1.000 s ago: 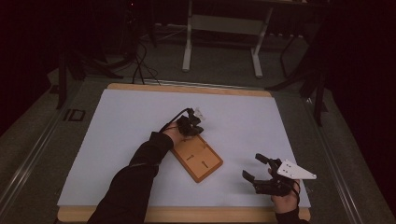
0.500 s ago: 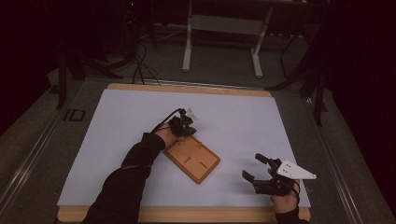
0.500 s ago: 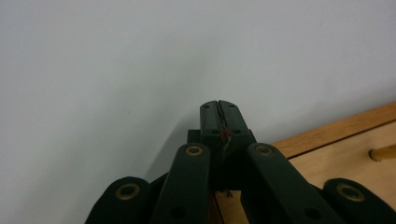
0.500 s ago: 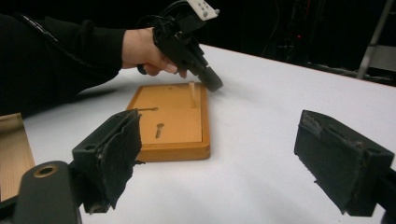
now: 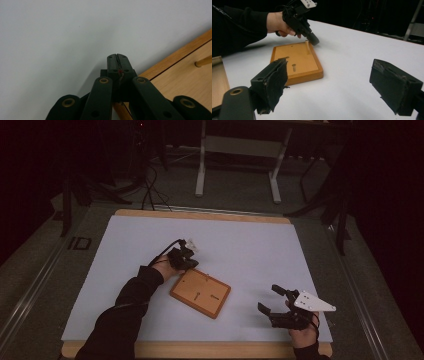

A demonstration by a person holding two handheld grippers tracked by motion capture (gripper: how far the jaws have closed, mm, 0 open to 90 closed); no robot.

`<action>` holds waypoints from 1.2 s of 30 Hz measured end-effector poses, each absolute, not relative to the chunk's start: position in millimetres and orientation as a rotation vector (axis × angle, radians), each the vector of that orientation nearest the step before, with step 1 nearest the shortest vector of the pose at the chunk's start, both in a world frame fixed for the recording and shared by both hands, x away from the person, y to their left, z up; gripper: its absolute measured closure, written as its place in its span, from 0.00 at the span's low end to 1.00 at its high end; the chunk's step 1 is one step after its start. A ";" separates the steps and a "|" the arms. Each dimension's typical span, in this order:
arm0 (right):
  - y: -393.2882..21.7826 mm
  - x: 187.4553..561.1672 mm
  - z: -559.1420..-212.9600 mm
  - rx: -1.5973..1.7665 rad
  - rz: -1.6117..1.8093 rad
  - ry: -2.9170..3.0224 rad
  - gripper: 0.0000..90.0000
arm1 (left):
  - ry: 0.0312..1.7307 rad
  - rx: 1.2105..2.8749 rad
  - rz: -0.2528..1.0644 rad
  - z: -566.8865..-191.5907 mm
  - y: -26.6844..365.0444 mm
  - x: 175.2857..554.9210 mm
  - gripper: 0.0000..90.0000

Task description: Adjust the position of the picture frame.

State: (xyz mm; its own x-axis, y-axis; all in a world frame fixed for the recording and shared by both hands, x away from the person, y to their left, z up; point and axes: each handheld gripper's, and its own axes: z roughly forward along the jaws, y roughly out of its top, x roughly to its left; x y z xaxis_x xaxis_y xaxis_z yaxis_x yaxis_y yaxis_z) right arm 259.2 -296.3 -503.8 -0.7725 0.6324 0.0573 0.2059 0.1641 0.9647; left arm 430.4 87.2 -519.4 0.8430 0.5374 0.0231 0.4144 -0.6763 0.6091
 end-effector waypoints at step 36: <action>-288.4 261.8 -506.0 0.794 1.629 2.115 0.16 | 0.749 2.375 0.226 -521.3 129.7 379.8 1.00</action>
